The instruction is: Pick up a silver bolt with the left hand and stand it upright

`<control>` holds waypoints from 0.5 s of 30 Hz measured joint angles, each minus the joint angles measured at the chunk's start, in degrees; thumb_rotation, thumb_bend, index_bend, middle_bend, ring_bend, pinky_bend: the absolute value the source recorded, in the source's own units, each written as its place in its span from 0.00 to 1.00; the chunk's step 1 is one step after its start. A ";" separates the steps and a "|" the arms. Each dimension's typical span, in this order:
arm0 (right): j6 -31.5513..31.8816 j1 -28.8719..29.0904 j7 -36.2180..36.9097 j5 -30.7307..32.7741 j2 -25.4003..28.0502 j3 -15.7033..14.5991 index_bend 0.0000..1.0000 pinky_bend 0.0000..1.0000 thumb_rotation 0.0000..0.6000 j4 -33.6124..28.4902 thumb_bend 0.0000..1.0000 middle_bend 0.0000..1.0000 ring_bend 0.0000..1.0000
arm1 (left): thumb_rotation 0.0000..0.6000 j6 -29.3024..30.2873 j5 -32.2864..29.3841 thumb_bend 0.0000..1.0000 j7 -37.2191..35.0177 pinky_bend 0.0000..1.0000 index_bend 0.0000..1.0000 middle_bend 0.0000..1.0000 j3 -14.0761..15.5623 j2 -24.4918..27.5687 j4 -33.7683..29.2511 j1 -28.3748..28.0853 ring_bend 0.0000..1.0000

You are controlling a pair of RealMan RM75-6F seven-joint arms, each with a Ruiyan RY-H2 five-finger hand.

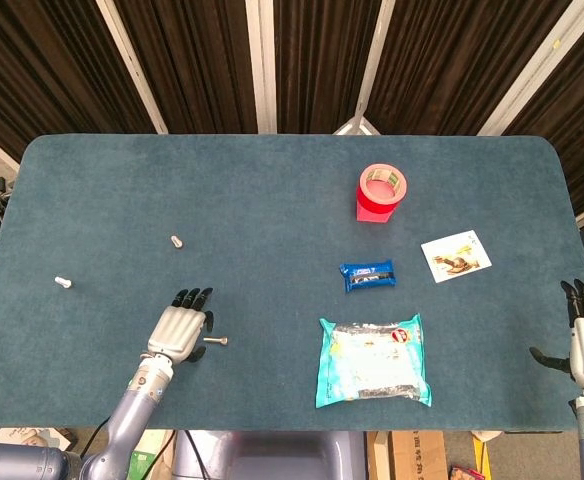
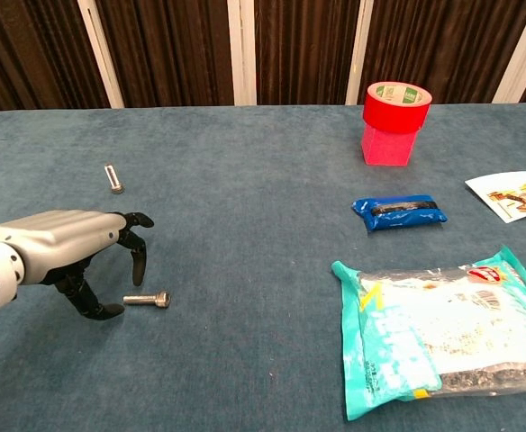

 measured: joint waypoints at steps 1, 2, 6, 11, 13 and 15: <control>-0.01 0.00 0.02 -0.01 0.00 0.00 0.10 0.00 1.00 0.02 0.00 0.00 0.00 | 1.00 -0.05 -0.11 0.43 -0.02 0.00 0.47 0.01 0.00 -0.12 0.15 -0.03 0.00; -0.04 0.01 0.04 0.00 -0.02 0.00 0.10 0.00 1.00 0.05 0.00 0.00 0.00 | 1.00 -0.15 -0.16 0.43 -0.05 0.00 0.47 0.01 -0.01 -0.25 0.32 -0.09 0.00; -0.23 0.07 0.02 0.38 -0.20 0.09 0.10 0.00 1.00 0.19 0.00 0.00 0.00 | 1.00 -0.50 -0.30 0.45 -0.40 0.00 0.48 0.01 -0.22 -0.95 1.01 -0.31 0.00; -0.20 0.08 -0.14 0.32 -0.25 0.05 0.10 0.00 1.00 0.08 0.00 0.00 0.00 | 1.00 -0.31 0.40 0.46 -0.10 0.00 0.48 0.01 0.08 -1.82 2.15 -0.54 0.00; -0.18 0.07 -0.17 0.37 -0.29 0.06 0.10 0.00 1.00 0.11 0.00 0.00 0.00 | 1.00 -0.32 0.40 0.46 -0.01 0.00 0.48 0.01 0.19 -1.85 2.30 -0.57 0.00; -0.21 0.09 -0.19 0.45 -0.32 0.09 0.10 0.00 1.00 0.17 0.00 0.00 0.00 | 1.00 -0.47 0.07 0.46 -0.12 0.00 0.48 0.01 0.13 -1.78 2.32 -0.58 0.00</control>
